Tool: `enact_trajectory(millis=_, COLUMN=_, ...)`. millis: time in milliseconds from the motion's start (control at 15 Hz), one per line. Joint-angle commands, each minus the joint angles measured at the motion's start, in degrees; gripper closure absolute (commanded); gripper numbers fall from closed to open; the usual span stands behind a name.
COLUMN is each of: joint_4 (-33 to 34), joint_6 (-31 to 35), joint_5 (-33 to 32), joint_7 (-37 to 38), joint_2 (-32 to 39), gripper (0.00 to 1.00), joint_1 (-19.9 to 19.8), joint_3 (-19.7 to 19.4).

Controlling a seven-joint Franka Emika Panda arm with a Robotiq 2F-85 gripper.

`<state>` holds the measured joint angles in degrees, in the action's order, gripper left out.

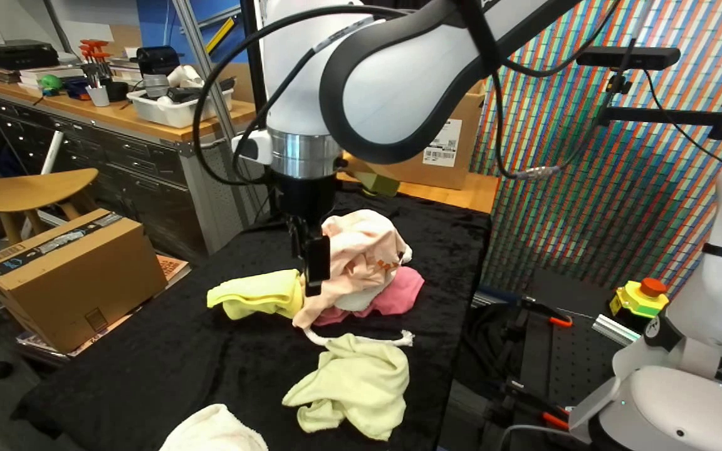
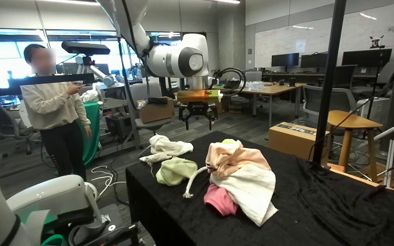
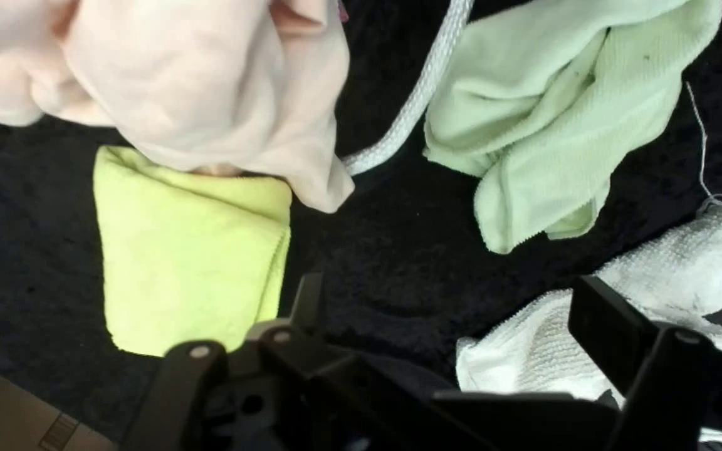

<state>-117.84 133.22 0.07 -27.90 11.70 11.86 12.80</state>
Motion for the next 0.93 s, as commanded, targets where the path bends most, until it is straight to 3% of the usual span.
enact_trajectory(millis=0, joint_4=8.0, joint_6=-2.3, joint_5=0.3, joint_7=1.2, joint_2=6.6, gripper=0.00, joint_1=0.9, joint_3=2.1)
enact_trajectory(millis=200, joint_4=10.6, joint_6=-2.8, joint_5=1.7, joint_7=-0.4, joint_2=10.4, gripper=0.00, joint_1=0.8, joint_3=4.2)
enact_trajectory(millis=533, joint_4=9.5, joint_6=-4.3, joint_5=6.6, joint_7=-4.3, joint_2=14.5, gripper=0.00, joint_1=-0.6, joint_3=8.1)
enact_trajectory(millis=867, joint_4=6.4, joint_6=-4.2, joint_5=6.1, joint_7=-7.4, joint_2=17.1, gripper=0.00, joint_1=-0.5, joint_3=8.2)
